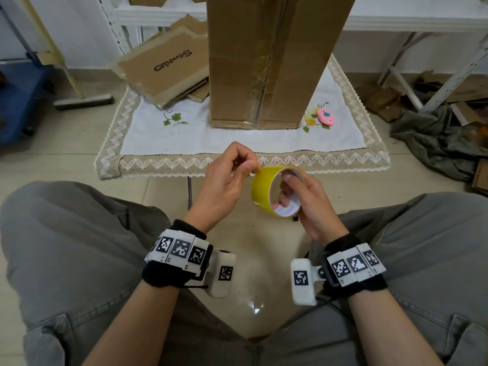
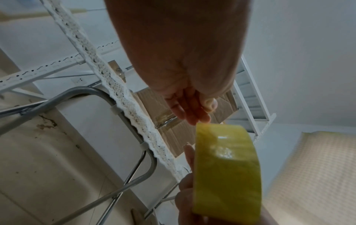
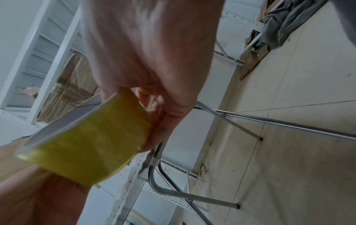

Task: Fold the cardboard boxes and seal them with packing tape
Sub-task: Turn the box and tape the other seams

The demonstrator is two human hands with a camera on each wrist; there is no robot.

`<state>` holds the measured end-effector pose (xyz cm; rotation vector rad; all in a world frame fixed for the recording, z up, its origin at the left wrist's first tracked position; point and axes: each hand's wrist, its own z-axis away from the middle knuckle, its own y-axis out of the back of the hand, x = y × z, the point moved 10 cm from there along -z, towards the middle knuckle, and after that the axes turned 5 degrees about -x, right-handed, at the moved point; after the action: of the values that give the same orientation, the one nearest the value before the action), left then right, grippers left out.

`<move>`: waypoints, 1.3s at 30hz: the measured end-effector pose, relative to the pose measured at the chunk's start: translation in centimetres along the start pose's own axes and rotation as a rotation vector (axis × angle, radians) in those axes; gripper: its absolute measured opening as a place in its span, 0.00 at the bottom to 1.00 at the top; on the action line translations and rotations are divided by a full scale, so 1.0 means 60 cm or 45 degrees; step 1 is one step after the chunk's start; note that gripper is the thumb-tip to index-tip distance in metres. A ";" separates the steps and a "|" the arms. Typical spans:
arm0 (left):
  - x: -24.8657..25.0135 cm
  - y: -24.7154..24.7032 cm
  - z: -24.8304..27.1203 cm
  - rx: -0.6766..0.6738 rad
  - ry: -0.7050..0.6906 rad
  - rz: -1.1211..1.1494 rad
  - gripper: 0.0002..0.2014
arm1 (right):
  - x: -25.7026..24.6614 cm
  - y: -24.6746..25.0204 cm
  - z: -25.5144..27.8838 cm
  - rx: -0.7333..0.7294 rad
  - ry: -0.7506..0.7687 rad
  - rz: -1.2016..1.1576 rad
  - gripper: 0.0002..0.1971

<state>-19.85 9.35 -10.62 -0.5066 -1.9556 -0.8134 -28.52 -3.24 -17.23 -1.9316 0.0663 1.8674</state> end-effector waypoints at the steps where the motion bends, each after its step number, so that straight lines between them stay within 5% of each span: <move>1: -0.002 -0.003 0.000 -0.024 0.014 0.030 0.07 | 0.001 0.000 0.000 0.011 -0.011 0.004 0.24; 10: -0.024 -0.008 -0.005 -0.092 0.150 0.295 0.13 | 0.035 0.004 0.005 -0.009 -0.201 0.000 0.10; 13: -0.026 -0.005 -0.006 -0.069 0.186 0.341 0.14 | 0.049 0.005 0.005 -0.032 -0.296 -0.019 0.19; 23: -0.041 -0.011 -0.006 -0.165 0.236 0.168 0.08 | 0.060 -0.002 0.014 -0.093 -0.412 0.024 0.16; 30: -0.033 -0.002 -0.004 -0.147 0.197 0.171 0.05 | 0.057 0.007 0.006 -0.071 -0.310 0.056 0.22; 32: -0.027 -0.003 -0.004 -0.174 0.183 0.184 0.07 | 0.051 0.004 0.004 -0.085 -0.244 0.069 0.17; 34: -0.024 -0.010 -0.003 -0.243 0.189 0.160 0.12 | 0.038 0.003 0.002 -0.083 -0.154 0.072 0.12; 39: -0.022 -0.045 0.005 -0.489 0.138 -0.032 0.30 | 0.008 0.005 0.005 -0.056 0.001 0.155 0.18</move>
<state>-21.06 7.67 -12.80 -0.6484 -1.7138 -1.2171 -28.88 -3.27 -17.79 -1.9978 0.1477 1.9617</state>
